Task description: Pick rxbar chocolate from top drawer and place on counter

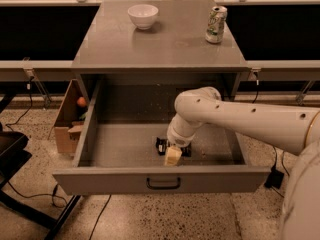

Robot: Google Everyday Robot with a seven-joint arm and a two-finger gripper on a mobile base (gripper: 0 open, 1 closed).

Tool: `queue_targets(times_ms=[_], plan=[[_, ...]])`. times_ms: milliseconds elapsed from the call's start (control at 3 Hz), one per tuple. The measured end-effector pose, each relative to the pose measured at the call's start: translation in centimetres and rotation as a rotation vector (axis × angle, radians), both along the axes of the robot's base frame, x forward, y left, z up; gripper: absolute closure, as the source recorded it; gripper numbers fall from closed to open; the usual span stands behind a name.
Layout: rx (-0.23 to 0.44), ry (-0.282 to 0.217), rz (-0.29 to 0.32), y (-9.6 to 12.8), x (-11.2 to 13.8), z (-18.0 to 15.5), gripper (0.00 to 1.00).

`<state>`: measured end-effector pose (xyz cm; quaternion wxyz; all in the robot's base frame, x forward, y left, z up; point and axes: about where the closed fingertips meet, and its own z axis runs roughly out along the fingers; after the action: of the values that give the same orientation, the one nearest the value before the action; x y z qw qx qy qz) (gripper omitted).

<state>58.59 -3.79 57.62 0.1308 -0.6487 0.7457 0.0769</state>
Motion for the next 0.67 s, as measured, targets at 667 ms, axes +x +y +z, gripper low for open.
queue_targets(times_ms=[667], plan=[[0.0,0.0,0.0,0.0,0.0,0.0,0.7]])
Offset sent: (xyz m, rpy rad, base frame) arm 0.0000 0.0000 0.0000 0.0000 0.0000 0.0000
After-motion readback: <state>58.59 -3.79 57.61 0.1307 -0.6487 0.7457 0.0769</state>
